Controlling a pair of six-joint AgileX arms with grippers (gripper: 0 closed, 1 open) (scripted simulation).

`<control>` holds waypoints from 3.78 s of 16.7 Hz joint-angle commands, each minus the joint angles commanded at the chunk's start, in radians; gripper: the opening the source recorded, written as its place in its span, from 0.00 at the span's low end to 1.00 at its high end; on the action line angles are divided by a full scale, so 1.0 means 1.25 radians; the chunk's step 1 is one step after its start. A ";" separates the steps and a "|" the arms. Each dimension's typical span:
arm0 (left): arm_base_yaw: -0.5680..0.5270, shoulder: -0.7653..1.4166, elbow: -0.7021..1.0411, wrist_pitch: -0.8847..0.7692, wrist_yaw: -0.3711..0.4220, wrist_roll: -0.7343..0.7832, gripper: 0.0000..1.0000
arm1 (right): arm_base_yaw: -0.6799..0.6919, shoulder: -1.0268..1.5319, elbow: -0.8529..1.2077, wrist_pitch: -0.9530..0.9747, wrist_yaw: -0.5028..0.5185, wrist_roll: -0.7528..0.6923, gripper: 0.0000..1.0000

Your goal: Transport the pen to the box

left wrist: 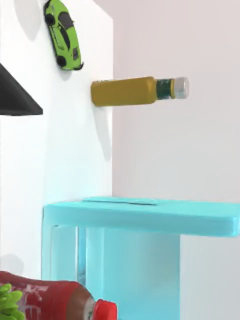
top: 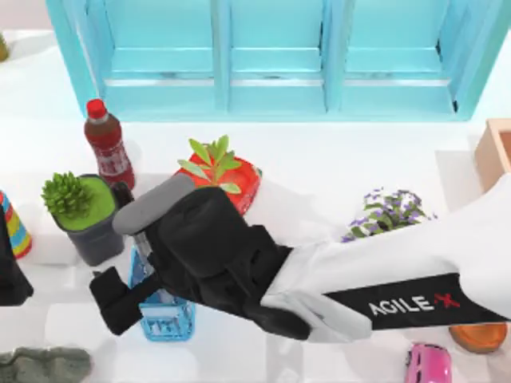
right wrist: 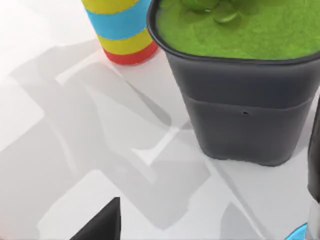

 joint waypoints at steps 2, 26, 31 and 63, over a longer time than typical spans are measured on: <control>0.000 0.000 0.000 0.000 0.000 0.000 1.00 | 0.000 0.000 0.000 0.000 0.000 0.000 0.62; 0.000 0.000 0.000 0.000 0.000 0.000 1.00 | -0.071 -0.180 -0.040 -0.147 -0.073 -0.041 0.00; 0.000 0.000 0.000 0.000 0.000 0.000 1.00 | -0.148 -0.437 -0.077 -0.333 -0.134 -0.079 0.00; 0.000 0.000 0.000 0.000 0.000 0.000 1.00 | -1.209 -0.791 -0.078 -0.911 -0.517 -0.655 0.00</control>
